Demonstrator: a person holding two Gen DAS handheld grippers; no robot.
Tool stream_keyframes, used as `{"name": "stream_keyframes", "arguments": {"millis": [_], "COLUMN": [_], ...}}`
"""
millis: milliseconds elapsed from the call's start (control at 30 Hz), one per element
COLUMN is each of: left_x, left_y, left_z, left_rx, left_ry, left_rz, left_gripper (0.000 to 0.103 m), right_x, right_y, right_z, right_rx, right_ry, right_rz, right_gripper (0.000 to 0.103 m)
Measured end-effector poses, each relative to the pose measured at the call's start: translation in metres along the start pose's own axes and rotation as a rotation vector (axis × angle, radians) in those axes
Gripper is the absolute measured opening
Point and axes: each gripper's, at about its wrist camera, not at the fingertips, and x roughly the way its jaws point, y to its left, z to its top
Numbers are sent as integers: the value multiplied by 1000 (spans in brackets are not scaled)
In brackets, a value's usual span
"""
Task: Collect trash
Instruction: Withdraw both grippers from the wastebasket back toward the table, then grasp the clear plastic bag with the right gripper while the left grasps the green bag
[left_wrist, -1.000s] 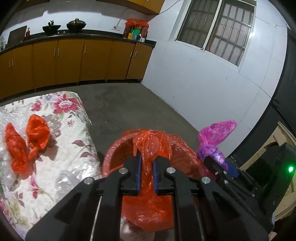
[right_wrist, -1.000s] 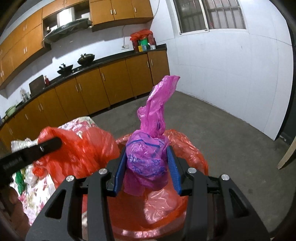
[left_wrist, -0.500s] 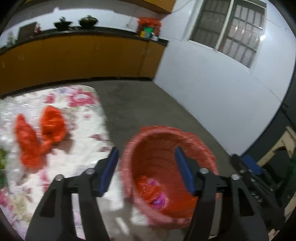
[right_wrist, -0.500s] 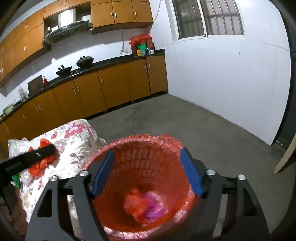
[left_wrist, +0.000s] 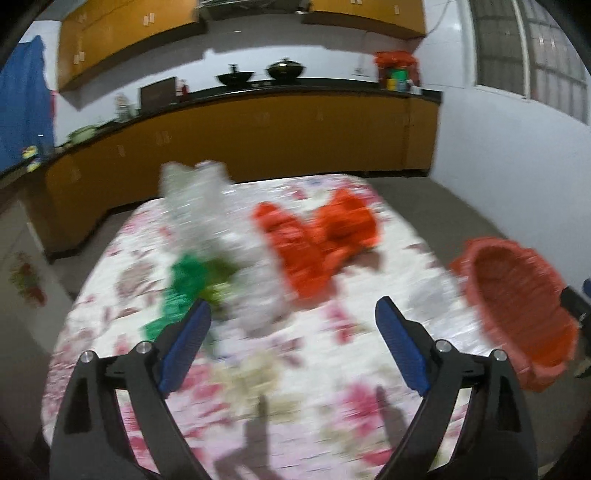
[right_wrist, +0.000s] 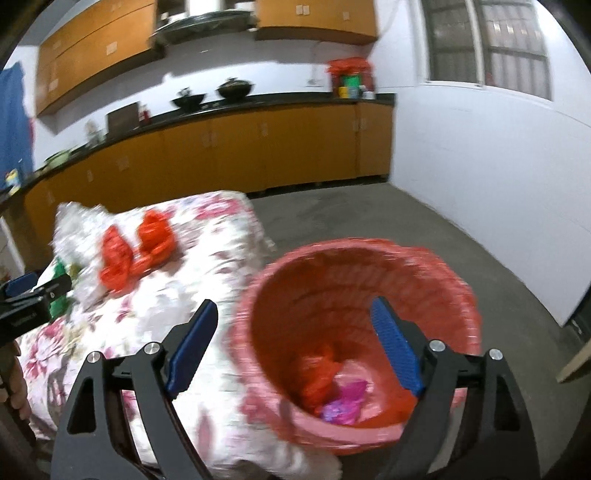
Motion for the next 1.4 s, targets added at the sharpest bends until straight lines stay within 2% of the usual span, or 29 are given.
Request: {"name": "stream_keyframes", "arguments": {"millis": [133, 333, 500, 667, 933, 1167, 1400], "left_x": [1, 10, 16, 28, 61, 90, 110], "left_y": [40, 90, 111, 119, 128, 126, 125], "left_z": [-15, -29, -33, -29, -17, -14, -17], "left_rx": [-28, -155, -194, -187, -174, -137, -147], "left_ry": [24, 88, 104, 113, 160, 212, 259], "left_rz": [67, 94, 96, 107, 74, 44, -14], "left_gripper": [89, 91, 91, 91, 91, 90, 70], "right_x": [10, 26, 42, 63, 102, 119, 124], "right_y": [31, 57, 74, 89, 103, 117, 126], "right_z": [-1, 0, 1, 1, -4, -10, -10], "right_rx": [-32, -9, -8, -34, -10, -45, -90], "right_ry": [18, 55, 82, 132, 249, 297, 295], "right_rz": [61, 115, 122, 113, 104, 109, 109], "right_gripper": [85, 85, 85, 85, 82, 73, 62]}}
